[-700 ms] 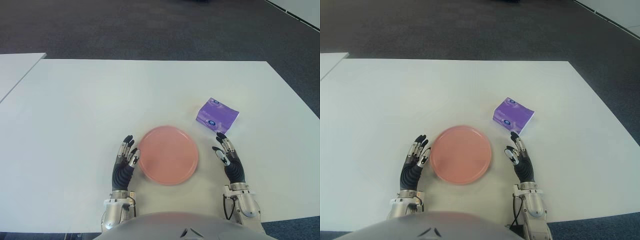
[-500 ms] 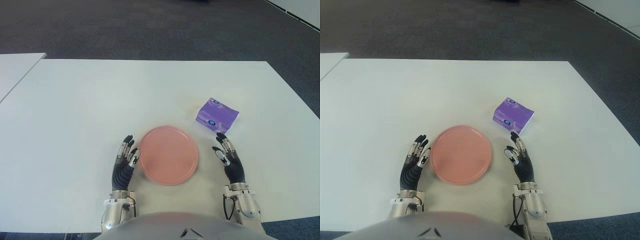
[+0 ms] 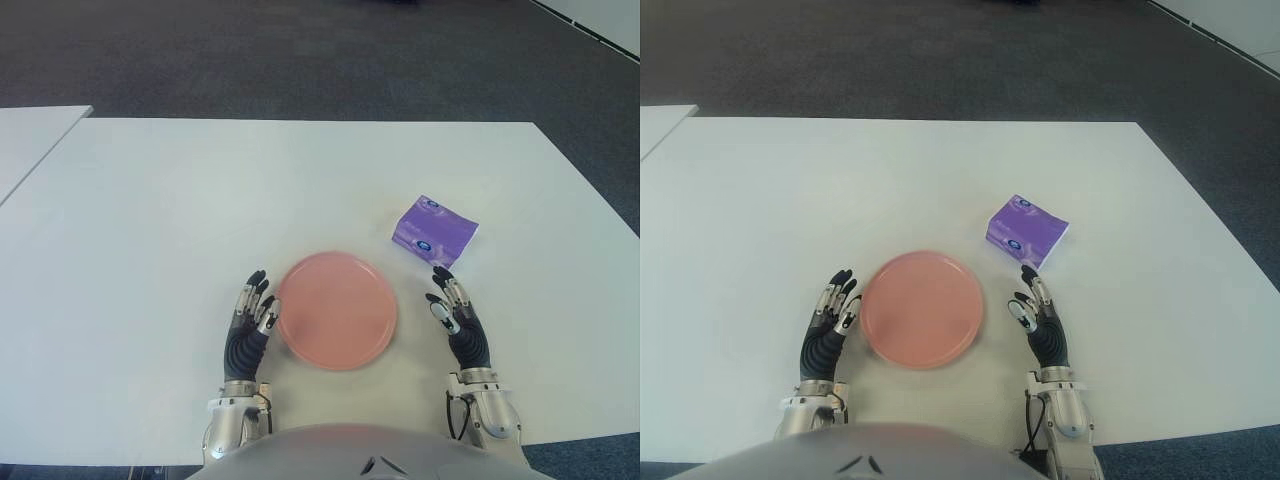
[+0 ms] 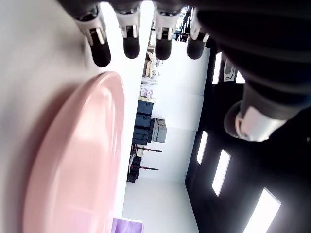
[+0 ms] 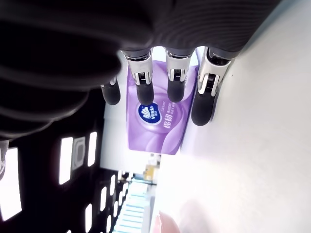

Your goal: Put the tissue paper into the plate.

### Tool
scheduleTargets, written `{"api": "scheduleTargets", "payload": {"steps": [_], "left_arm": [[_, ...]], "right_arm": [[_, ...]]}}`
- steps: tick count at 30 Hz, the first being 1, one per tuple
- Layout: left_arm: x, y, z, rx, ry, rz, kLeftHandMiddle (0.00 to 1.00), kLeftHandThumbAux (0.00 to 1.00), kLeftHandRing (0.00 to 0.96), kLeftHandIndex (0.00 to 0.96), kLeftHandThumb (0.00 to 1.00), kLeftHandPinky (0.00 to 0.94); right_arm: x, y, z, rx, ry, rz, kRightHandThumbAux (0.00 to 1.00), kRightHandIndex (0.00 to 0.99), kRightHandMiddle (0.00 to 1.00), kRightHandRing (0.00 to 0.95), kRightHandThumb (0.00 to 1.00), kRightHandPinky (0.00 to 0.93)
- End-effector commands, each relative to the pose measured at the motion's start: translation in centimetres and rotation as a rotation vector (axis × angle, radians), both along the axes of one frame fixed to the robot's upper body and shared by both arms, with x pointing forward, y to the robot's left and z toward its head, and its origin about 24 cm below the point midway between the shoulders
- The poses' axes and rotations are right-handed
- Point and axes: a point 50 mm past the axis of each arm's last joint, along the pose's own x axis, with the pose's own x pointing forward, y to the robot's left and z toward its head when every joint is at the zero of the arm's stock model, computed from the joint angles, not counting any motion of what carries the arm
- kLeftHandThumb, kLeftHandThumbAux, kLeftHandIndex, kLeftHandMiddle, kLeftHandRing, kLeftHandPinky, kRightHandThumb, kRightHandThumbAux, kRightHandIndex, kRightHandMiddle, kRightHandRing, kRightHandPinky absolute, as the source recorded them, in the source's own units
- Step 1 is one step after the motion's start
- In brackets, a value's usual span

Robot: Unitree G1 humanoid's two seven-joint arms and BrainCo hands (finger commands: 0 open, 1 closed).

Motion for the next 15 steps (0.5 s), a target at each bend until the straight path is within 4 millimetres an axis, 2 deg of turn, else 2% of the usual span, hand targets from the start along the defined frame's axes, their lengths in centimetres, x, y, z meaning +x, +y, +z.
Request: {"api": "scheduleTargets", "payload": {"steps": [1,3,6,8,10,15], "left_arm": [[-2.3,-0.3,-3.0,-0.001,0.222,-0.010,0.020,0.551,0.003,0.000,0.057,0.000],[-2.3,-0.4,-3.1,0.000,0.224,-0.010,0.018,0.554,0.001,0.000,0.056,0.000],[-2.2,-0.4,-3.1,-0.002,0.227,-0.009,0.017,0.558,0.000,0.000,0.055,0.000],[-2.1,-0.4,-3.2,-0.014,0.231,-0.005,0.017,0.560,0.000,0.000,0.056,0.000],[-2.1,-0.5,-3.2,-0.019,0.233,-0.004,0.016,0.560,0.001,0.000,0.059,0.000],[-2.1,-0.6,-3.0,-0.005,0.231,-0.007,0.012,0.558,0.000,0.000,0.061,0.000]], "right_arm": [[-3.8,0.7,-2.1,-0.009,0.181,-0.025,0.353,0.000,0.000,0.000,0.206,0.000],[-3.9,1.3,-0.3,-0.027,0.109,-0.028,0.365,0.000,0.000,0.000,0.209,0.000],[-4.0,1.4,0.9,-0.067,0.040,-0.038,0.401,0.000,0.000,0.000,0.219,0.011],[-4.0,1.6,3.4,-0.226,-0.114,-0.039,0.441,0.001,0.000,0.000,0.222,0.017],[-3.7,1.6,5.0,-0.416,-0.261,-0.047,0.493,0.004,0.004,0.007,0.223,0.040],[-2.7,1.2,5.0,-0.664,-0.403,-0.082,0.546,0.008,0.040,0.067,0.235,0.131]]}}
